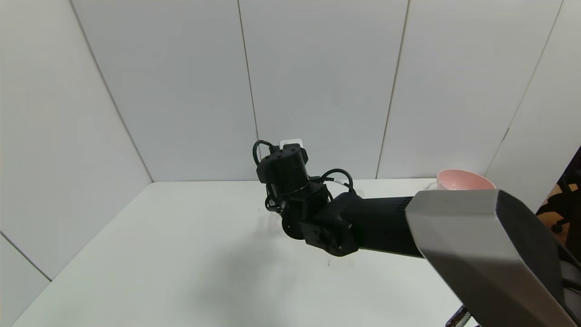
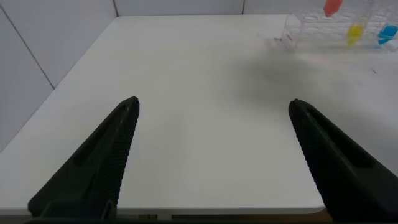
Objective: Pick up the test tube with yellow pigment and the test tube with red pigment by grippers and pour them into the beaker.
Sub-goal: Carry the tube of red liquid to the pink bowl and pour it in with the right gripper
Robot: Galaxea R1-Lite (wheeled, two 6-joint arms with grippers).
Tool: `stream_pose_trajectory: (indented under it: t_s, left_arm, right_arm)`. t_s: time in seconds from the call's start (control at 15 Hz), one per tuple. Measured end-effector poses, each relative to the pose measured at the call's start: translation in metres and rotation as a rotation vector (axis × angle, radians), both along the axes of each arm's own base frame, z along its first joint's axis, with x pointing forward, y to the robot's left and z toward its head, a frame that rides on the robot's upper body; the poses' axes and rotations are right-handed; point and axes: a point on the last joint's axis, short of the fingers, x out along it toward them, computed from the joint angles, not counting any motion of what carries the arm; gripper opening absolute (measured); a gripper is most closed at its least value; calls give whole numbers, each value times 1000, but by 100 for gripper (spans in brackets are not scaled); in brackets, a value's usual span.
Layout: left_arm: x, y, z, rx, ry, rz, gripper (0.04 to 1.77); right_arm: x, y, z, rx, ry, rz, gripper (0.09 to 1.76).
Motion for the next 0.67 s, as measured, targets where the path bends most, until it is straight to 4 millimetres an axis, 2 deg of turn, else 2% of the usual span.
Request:
stream_pose_trajectory:
  t_s: [0.33,0.47,0.67]
  left_arm:
    - [0,0,0,0,0,0,172]
    - [0,0,0,0,0,0,172]
    - [0,0,0,0,0,0,172]
  right_arm:
    - [-13,-8,37,5,-36,18,51]
    - [-19,-11,44,0,-30,29,51]
    - [-35,-18,42,-31,17,101,51]
